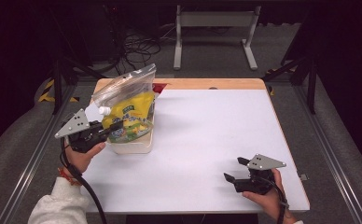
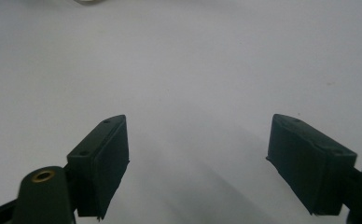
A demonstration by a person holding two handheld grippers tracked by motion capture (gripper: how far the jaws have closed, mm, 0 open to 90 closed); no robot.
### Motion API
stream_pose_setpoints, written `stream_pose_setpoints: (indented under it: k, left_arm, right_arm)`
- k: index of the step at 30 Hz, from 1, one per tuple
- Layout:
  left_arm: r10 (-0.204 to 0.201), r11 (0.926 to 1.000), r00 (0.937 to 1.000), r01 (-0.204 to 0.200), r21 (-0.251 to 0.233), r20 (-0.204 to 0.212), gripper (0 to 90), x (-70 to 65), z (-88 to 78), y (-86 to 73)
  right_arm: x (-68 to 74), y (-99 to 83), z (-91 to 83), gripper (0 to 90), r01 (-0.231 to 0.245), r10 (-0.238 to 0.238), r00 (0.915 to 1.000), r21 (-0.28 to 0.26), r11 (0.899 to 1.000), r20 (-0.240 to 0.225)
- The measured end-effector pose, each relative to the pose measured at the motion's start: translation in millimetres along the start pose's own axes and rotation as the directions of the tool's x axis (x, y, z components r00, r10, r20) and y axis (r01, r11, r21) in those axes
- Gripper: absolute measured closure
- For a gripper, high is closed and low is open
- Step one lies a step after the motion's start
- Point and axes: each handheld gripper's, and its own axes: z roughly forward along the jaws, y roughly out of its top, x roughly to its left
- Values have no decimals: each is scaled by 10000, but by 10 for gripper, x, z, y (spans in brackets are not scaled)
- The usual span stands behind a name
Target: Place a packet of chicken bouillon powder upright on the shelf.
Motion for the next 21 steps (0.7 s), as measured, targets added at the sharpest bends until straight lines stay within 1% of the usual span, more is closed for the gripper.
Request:
stream_pose_setpoints:
  k: [5,8,9,10,12,14,15,17,18,21]
  left_arm:
    - [-140,9985,9998,134,528,112,863,46,20,-59]
    - [-59,9960,9999,48,892,115,863,60,67,-97]
    - [-59,9960,9999,48,892,115,863,60,67,-97]
    - [-205,9940,9998,199,1074,49,863,77,112,-152]
    - [-251,9936,9997,246,1101,30,863,86,125,-171]
    - [-508,9922,9987,504,1139,3,863,121,163,-235]
    - [-510,9921,9987,505,1145,16,863,134,166,-255]
    - [-691,9914,9976,684,1118,20,863,148,161,-287]
    - [-648,9910,9979,645,1170,-17,863,152,162,-296]
    - [-726,9879,9972,740,1366,-153,864,152,183,-332]
  right_arm:
    - [4,0,5,202,-11,10,10000,49,10000,41]
    - [1,2,2,199,-26,26,10000,11,10000,35]
    - [1,2,2,199,-26,26,10000,11,10000,35]
    - [-4,1,-1,199,-51,51,10000,-3,10000,25]
    - [-4,2,-7,198,-45,45,10000,-27,10000,50]
    - [-3,4,-11,198,-46,46,10000,-29,10000,55]
    - [1,5,-11,198,-30,30,10000,-24,10000,47]
    - [8,8,-8,198,-12,12,10000,-14,10000,34]
    - [13,10,-6,199,6,-6,10000,-22,10000,39]
    - [14,18,-3,198,32,-32,10000,-3,10000,65]
